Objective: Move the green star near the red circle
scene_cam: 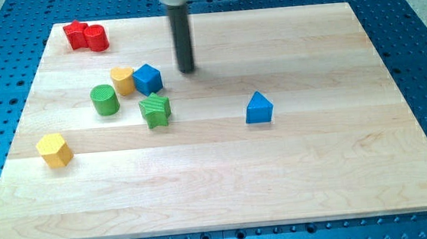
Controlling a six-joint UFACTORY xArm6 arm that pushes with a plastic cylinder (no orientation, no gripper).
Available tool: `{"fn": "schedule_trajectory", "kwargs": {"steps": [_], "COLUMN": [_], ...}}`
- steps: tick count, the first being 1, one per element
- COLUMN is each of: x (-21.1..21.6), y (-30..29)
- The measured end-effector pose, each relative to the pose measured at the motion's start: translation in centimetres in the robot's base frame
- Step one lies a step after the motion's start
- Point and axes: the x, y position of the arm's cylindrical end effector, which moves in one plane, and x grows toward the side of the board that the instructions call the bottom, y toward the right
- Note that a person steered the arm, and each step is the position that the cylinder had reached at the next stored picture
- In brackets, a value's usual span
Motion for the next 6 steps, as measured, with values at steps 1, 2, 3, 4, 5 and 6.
{"fn": "schedule_trajectory", "kwargs": {"steps": [1, 2, 3, 4, 5, 6], "x": [5.9, 6.8, 8.8, 10.4, 8.5, 6.8], "y": [0.8, -2.9, -4.6, -5.5, -8.4, -10.9]}}
